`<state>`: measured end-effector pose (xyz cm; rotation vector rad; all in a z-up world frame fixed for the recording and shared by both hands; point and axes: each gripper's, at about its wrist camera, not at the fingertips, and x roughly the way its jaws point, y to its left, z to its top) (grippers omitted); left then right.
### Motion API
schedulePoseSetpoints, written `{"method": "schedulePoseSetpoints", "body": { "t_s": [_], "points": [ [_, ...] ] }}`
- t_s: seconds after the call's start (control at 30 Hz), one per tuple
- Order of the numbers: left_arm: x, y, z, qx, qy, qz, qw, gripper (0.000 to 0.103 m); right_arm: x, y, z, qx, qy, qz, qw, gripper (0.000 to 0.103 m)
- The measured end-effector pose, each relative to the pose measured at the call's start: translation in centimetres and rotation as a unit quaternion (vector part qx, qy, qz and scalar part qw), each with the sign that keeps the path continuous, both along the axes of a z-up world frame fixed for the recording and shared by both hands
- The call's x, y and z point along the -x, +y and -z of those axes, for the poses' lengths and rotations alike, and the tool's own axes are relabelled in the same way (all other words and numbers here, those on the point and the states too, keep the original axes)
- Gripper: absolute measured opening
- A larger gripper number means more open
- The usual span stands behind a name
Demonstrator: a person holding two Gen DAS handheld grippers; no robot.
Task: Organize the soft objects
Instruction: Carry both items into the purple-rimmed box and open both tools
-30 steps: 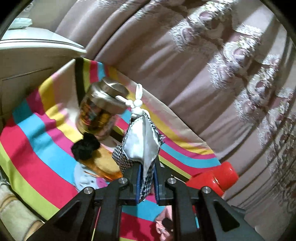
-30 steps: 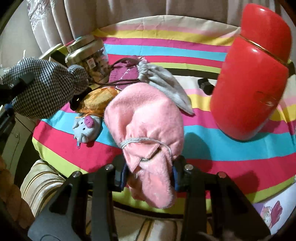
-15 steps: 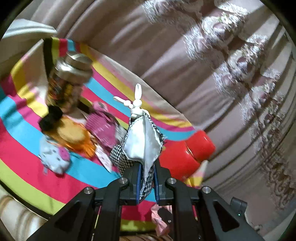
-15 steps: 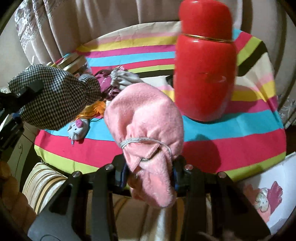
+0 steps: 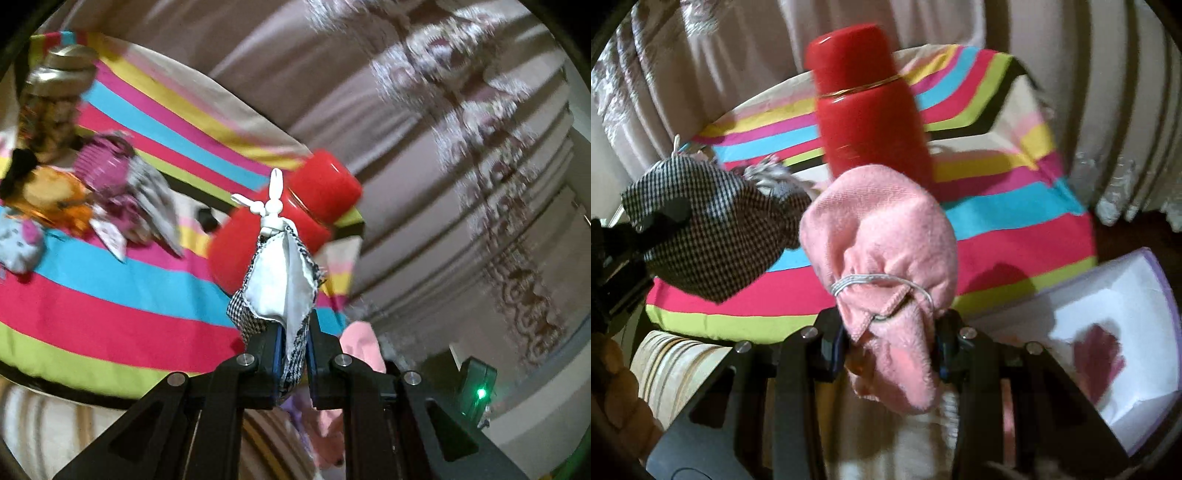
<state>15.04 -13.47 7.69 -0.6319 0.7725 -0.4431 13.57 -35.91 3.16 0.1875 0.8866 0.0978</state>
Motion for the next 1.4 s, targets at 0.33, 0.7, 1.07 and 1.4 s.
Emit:
{"method": "schedulePoseSetpoints", "body": {
  "t_s": [0.33,0.7,1.07,1.4],
  "points": [
    [1.5,-7.4,1.1,0.026,0.040,0.117,0.9919,0.012,3.2,-8.1,-0.8,0.021,-0.006,0.087,0.996,0.040],
    [3.7,-13.9,2.8,0.030,0.091,0.245,0.9649,0.012,6.3,-14.7,-0.1,0.028,0.007,0.159,0.987,0.040],
    [4.9,-17.4,4.8,0.010,0.152,0.335,0.9297,0.068,7.5,-18.3,0.9,0.031,0.026,0.222,0.974,0.063],
    [5.1,-16.9,1.4,-0.103,0.062,0.306,0.9445,0.069,7.4,-17.4,0.0,0.036,0.013,0.210,0.977,0.072]
  ]
}}
